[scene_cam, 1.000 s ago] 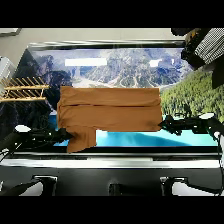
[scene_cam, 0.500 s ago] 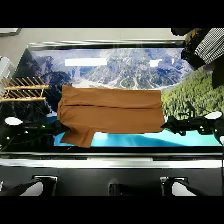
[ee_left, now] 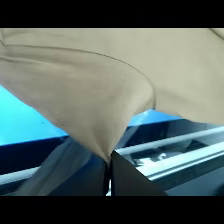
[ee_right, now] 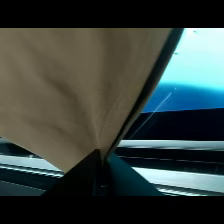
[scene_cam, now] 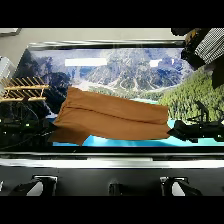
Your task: Fold the clothes and pants, and hang the long-sleeved shirts on hangers.
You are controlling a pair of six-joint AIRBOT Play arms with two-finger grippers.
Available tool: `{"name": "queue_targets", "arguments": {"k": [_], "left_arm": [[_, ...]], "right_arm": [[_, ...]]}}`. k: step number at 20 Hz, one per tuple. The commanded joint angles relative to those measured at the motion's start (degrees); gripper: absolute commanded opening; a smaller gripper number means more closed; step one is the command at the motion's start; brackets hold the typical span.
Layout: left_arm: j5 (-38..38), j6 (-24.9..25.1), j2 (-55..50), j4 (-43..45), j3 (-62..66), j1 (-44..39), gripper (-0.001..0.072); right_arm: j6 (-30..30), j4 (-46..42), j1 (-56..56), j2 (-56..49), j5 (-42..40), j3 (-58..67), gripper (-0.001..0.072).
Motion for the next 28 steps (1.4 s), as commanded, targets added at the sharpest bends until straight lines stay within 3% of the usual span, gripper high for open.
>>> {"name": "queue_targets", "arguments": {"k": [1, 8, 12, 15, 20, 28], "left_arm": [[3.91, -1.66, -3.04, 2.75, 4.24, -4.46, 0.0011], [6.54, -0.52, -28.79, 2.89, 27.54, -8.61, 0.0011], [3.76, -1.31, -41.77, 2.71, 41.99, -9.22, 0.0011], [2.29, -2.73, -48.96, 2.86, 52.39, -9.22, 0.0011], [3.02, -5.42, -55.82, 2.86, 61.66, -9.09, 0.0011], [4.79, -5.53, -59.21, 2.91, 63.1, -8.83, 0.0011]], "right_arm": [[-2.86, 3.82, 0.07, 0.48, -6.1, 0.35, 0.0032], [-9.16, 5.99, 2.8, -14.88, -18.86, 4.66, 0.0032], [-6.36, 5.46, 9.25, -22.36, -27.76, 8.13, 0.0032], [-3.45, 4.09, 10.58, -27.06, -28.81, 12.04, 0.0032], [1.7, -1.05, 10.58, -28.44, -29.99, 16.04, 0.0032], [5.66, -5.46, 10.58, -28.46, -31.1, 16.26, 0.0032]]}}
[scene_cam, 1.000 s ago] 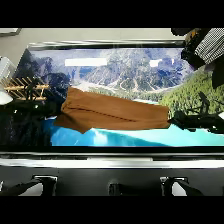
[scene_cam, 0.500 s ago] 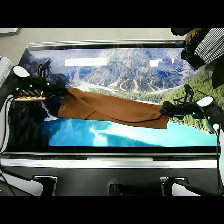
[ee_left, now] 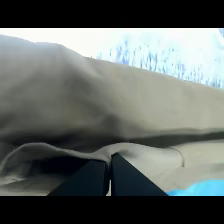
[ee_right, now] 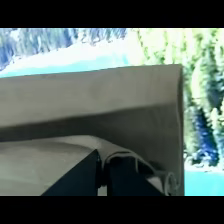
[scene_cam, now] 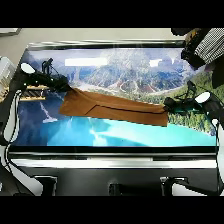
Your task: Fold the clothes and pants, and hang the long-sleeved shirts on hangers.
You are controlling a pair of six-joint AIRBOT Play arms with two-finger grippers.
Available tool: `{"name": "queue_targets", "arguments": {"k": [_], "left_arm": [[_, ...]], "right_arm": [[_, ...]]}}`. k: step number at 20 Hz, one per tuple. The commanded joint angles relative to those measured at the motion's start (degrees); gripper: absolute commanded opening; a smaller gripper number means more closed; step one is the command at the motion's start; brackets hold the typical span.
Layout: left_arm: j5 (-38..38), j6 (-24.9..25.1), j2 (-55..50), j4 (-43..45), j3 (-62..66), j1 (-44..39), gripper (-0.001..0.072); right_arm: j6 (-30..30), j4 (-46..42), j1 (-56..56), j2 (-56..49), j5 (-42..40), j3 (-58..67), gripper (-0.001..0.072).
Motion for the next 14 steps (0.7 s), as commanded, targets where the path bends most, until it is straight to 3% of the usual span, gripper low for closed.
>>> {"name": "queue_targets", "arguments": {"k": [1, 10, 11, 13, 14], "left_arm": [[1.66, -0.22, -1.38, 0.0, 0.57, 0.15, 0.0011], [3.02, -0.17, -5.33, -0.07, 0.57, -0.9, 0.0017], [3.52, -0.17, -5.25, -0.09, 0.59, -0.94, 0.0044], [3.28, -0.17, -5.07, 0.02, 2.29, -0.76, 0.0193], [2.82, -0.17, -4.76, 0.02, 3.74, -0.48, 0.0194]], "right_arm": [[2.05, -1.84, 0.04, -0.09, -1.53, 0.17, 0.0032], [2.58, -1.09, 0.04, -5.7, -3.41, 0.15, 0.0035], [2.58, -0.7, 0.04, -5.73, -3.13, 0.17, 0.0089], [2.54, 0.15, -0.76, -4.46, 0.07, 0.87, 0.024], [2.58, -0.42, -1.7, -3.32, 3.23, 2.1, 0.0357]]}}
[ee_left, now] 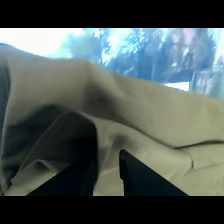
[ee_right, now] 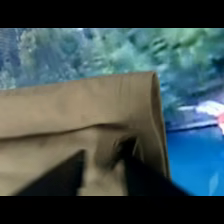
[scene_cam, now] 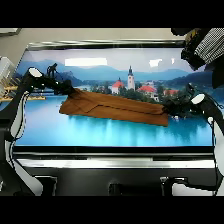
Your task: Fold the clothes and pants, and hang the long-sleeved shirts on hangers.
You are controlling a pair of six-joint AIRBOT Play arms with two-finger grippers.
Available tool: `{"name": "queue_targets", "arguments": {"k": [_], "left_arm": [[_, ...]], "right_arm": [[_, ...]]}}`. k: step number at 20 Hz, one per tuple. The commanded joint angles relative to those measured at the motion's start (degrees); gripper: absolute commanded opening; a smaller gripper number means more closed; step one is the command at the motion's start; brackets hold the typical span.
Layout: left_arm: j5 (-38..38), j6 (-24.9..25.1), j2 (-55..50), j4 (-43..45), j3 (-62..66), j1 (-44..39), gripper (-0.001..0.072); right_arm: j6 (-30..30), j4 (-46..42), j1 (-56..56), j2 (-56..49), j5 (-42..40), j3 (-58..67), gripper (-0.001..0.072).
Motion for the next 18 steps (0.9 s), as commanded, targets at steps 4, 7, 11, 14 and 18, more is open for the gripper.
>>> {"name": "queue_targets", "arguments": {"k": [4, 7, 11, 14, 18], "left_arm": [[-4.13, -1.51, 3.67, 5.2, 8.87, 1.2, 0.0215], [-6.36, -2.12, 9.09, 11.85, 8.87, 1.18, 0.0453], [-10.67, -3.41, 13.86, 16.52, 8.87, 1.18, 0.0453], [-11.28, -3.41, 15.54, 17.2, 8.85, 1.18, 0.0453], [-11.65, -4.31, 15.67, 17.2, 8.57, 1.18, 0.0453]], "right_arm": [[-3.69, 1.33, -9.07, 4.63, 13.94, 3.76, 0.0518], [-9.68, 9.46, -14.34, 2.99, 16.35, 2.32, 0.0582], [-15.47, 16.15, -14.91, -2.78, 16.72, 0.81, 0.0613], [-17.7, 18.86, -14.91, -6.29, 15.5, 0.81, 0.0652], [-18.73, 18.67, -14.91, -8.46, 14.32, 0.81, 0.0645]]}}
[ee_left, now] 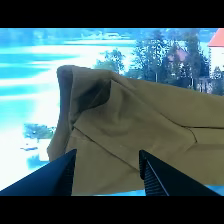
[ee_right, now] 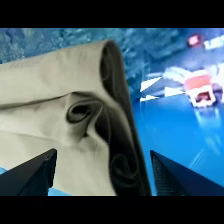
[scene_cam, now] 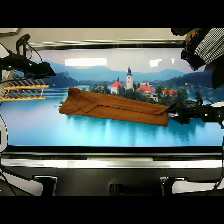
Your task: Fold the clothes and pants, and hang the long-sleeved shirts on hangers.
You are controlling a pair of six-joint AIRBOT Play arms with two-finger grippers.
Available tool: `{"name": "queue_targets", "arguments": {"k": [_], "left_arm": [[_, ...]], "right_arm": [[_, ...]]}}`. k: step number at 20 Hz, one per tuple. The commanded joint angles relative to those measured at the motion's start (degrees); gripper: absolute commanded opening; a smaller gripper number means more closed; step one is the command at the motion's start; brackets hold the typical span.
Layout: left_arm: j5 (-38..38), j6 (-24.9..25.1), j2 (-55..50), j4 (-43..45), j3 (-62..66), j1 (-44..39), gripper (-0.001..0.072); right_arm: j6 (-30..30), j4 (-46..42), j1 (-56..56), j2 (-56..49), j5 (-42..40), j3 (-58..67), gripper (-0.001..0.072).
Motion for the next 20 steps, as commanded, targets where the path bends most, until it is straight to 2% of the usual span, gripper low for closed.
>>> {"name": "queue_targets", "arguments": {"k": [1, 6, 9, 11, 12, 13, 15, 17, 20], "left_arm": [[-0.68, -0.79, 0.59, 0.76, -0.5, 0.04, 0.0452], [-0.63, -0.76, 0.57, 0.76, -1.55, 0.04, 0.0453], [-0.66, -0.74, 0.55, 0.76, -1.55, 0.04, 0.0452], [-0.63, -0.66, 0.5, 0.79, -1.55, 0.04, 0.045], [-0.63, 0.0, 0.35, 0.81, -1.66, 0.11, 0.0444], [-0.55, 0.17, 0.33, 0.81, -2.45, 0.17, 0.0317], [-0.61, 0.15, 0.33, 0.44, -4.74, 0.2, 0.0011], [0.39, 0.13, 0.33, -2.73, -7.58, -0.44, 0.0014], [6.12, -0.33, 0.17, -10.71, -13.7, -3.87, 0.0013]], "right_arm": [[-1.62, 1.27, -0.11, -2.38, -0.72, -0.07, 0.0645], [-1.44, 0.94, 3.93, -3.54, -3.28, -0.07, 0.064], [0.85, -1.14, 8.35, -3.54, -6.95, -0.07, 0.0443], [1.16, -2.32, 10.34, -3.52, -6.97, -0.04, 0.0201], [1.16, -2.23, 10.75, -3.34, -6.73, 0.07, 0.0035], [1.2, -1.81, 10.73, -2.84, -6.73, 0.2, 0.0035], [3.56, -2.97, 10.25, -0.92, -5.64, 1.75, 0.0034], [7.21, -6.62, 10.08, 1.46, -1.2, 5.88, 0.0033], [13.14, -12.17, 10.08, 3.72, 10.21, 15.82, 0.0033]]}}
